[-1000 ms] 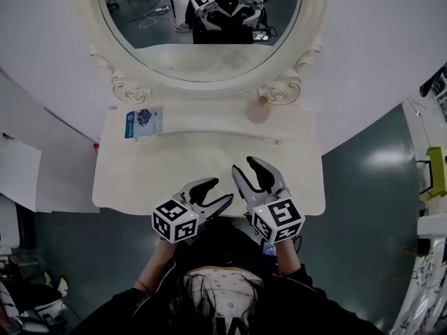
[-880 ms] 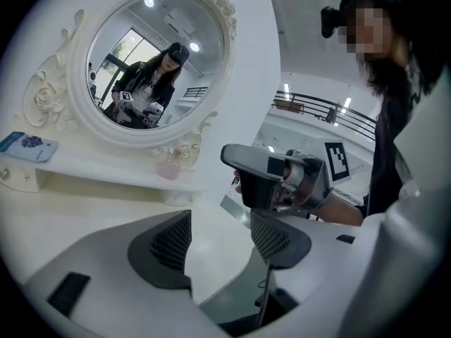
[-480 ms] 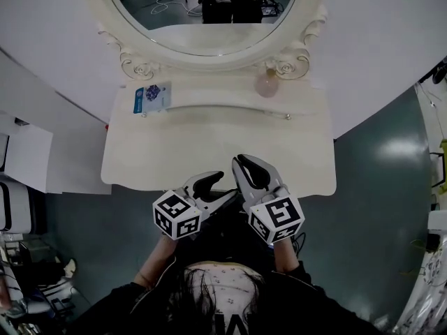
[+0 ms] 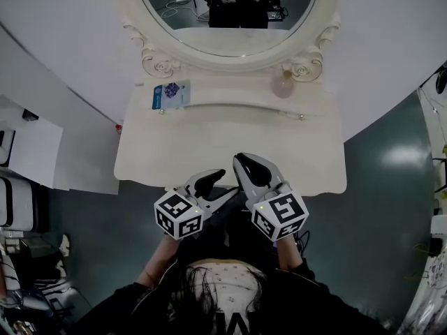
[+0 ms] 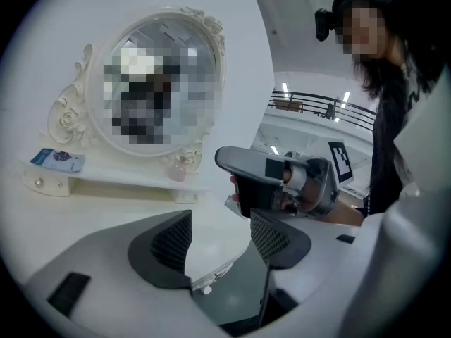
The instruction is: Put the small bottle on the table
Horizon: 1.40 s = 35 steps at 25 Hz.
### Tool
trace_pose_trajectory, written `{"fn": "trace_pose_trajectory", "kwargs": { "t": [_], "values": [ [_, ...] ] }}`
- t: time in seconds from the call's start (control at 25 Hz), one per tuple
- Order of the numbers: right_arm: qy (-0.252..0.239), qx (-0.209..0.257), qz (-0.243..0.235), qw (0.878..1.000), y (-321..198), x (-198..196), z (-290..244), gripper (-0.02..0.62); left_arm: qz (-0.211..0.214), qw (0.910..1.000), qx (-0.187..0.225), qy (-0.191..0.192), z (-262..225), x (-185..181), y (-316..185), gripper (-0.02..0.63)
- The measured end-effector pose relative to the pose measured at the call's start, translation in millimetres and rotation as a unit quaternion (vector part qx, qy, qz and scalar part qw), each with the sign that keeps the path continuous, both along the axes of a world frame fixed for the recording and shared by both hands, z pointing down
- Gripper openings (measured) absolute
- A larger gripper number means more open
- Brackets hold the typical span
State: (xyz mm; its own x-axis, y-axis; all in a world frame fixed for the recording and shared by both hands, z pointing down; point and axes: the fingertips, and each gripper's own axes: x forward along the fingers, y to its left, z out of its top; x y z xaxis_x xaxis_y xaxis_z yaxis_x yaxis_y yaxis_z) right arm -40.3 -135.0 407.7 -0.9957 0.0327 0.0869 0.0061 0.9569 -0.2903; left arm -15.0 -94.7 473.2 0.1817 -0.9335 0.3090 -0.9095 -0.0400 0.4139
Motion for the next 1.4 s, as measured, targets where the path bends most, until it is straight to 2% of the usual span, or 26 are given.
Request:
{"fn": "trace_pose_trajectory", "kwargs": {
  "t": [0.36,0.76,1.04,1.4],
  "values": [
    [0.002,0.001,-0.002,1.0,101.1,-14.4,-7.0,0.035,-0.011,0.9998,0.016,0.003,-9.3,-24.4,95.0,0.259],
    [0.034,0.012,0.034,0.999,192.7,9.1,6.4,0.035,0.02,0.9992,0.017,0.031,8.8,-8.0,186.3,0.252],
    [0.059,0.027,0.045,0.997,230.3,34.2,13.3,0.035,0.041,0.9966,0.03,0.065,10.1,13.4,211.1,0.251],
    [0.059,0.044,0.035,0.997,248.3,62.8,6.6,0.034,0.054,0.9962,0.04,0.055,-1.5,48.3,221.0,0.251]
  ]
}}
